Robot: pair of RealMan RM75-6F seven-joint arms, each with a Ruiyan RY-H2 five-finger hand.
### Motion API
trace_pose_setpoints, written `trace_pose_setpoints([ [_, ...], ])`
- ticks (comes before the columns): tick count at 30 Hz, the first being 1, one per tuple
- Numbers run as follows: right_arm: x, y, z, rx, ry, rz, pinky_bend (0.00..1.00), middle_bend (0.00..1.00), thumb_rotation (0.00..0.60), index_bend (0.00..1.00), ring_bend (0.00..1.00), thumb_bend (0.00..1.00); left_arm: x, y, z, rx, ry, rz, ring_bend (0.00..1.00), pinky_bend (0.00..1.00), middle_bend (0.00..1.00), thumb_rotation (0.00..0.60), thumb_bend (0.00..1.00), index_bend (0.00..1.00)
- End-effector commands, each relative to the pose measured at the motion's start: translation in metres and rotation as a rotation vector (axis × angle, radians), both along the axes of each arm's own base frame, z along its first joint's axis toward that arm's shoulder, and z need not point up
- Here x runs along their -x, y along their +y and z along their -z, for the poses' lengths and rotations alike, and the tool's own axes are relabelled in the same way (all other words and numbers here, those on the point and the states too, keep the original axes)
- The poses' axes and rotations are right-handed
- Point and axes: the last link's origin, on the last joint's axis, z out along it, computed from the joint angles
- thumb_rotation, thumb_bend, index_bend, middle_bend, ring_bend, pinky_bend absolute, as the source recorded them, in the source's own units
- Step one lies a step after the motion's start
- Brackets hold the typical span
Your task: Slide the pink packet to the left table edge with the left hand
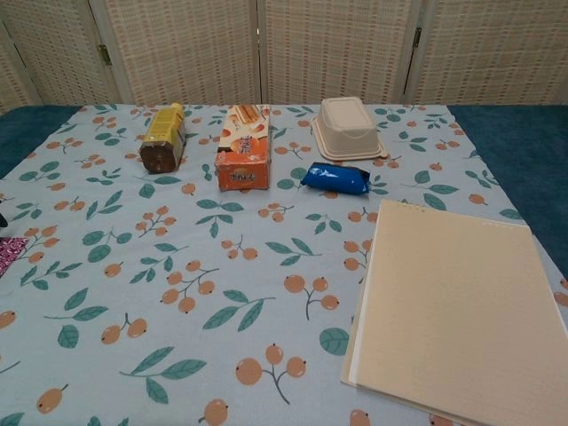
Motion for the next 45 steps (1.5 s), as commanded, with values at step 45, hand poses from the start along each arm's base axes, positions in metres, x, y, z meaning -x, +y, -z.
trace_pose_setpoints([
  [45, -0.002, -0.002, 0.002, -0.004, -0.004, -0.01, 0.0, 0.05, 0.6, 0.15, 0.0, 0.28, 0.004, -0.005, -0.022, -0.068, 0.021, -0.02, 0.0, 0.0, 0.0, 0.6, 0.2, 0.31],
])
